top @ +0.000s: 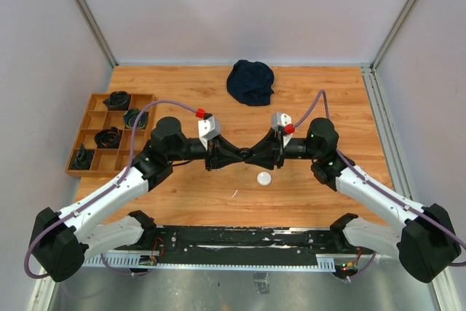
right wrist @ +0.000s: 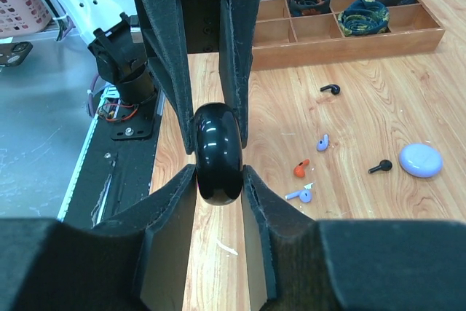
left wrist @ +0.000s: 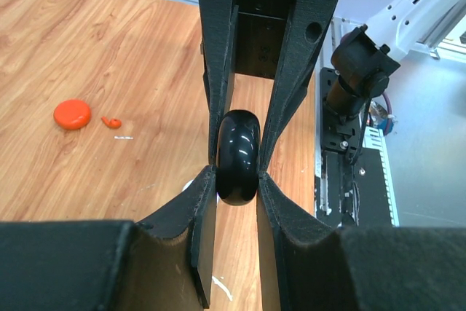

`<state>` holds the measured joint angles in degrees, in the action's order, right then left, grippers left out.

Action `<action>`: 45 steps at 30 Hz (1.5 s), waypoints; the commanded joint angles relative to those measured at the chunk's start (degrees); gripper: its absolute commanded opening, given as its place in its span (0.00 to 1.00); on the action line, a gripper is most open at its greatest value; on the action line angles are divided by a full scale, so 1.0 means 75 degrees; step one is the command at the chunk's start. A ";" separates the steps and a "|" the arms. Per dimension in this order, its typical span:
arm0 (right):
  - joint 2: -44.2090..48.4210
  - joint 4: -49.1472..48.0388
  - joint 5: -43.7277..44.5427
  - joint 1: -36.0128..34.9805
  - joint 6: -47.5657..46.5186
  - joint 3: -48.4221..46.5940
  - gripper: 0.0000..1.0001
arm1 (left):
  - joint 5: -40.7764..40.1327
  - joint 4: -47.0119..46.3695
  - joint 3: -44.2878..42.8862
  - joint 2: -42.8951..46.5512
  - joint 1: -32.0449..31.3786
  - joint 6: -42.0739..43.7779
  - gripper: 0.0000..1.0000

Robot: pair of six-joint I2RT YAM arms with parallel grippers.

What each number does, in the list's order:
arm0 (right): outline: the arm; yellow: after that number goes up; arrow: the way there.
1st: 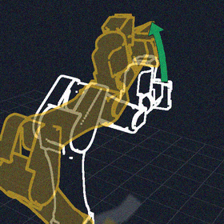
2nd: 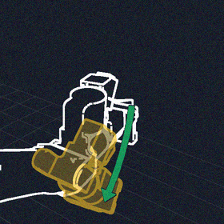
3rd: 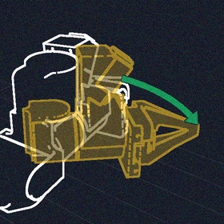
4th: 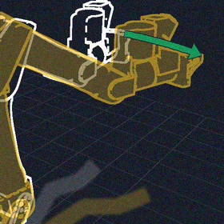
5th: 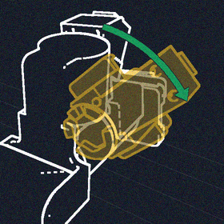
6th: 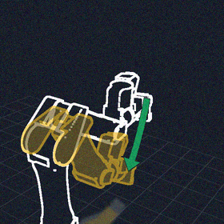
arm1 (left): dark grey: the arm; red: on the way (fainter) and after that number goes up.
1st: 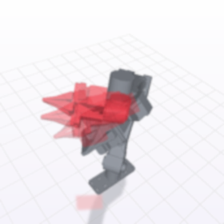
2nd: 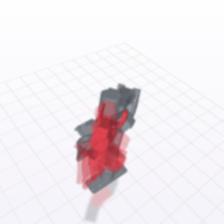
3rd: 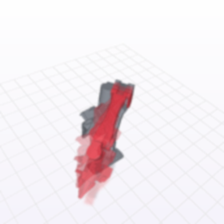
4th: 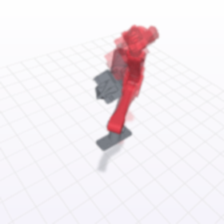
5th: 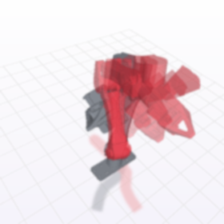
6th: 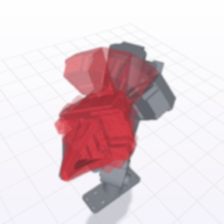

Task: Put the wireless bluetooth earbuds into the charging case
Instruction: Pick up the charging case at the center of the board, then open the charging case.

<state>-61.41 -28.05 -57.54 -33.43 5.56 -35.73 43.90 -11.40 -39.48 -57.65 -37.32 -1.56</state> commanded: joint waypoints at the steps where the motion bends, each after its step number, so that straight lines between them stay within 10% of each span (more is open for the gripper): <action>1: -0.0075 -0.0657 -0.0241 0.0003 0.0238 0.0112 0.31 | 0.0202 0.0038 -0.0263 -0.0087 -0.0004 0.0061 0.01; 9: -0.0182 -0.0893 -0.0259 0.0015 0.0309 0.0223 0.17 | 0.0151 0.0152 -0.0350 -0.0074 -0.0004 0.0063 0.04; 22: 0.0023 -0.1456 -0.0145 0.0007 0.0452 0.0581 0.06 | -0.0692 0.0128 -0.0185 0.0112 -0.0004 -0.0167 0.56; 45: 0.0180 -0.1559 -0.0103 0.0006 0.0436 0.0836 0.05 | -0.2071 0.0353 -0.0690 0.0011 -0.0004 -0.0685 0.60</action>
<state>-61.60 -37.56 -56.29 -33.41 8.75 -30.39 34.04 -8.75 -41.71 -58.11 -37.36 -6.24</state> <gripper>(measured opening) 0.273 0.602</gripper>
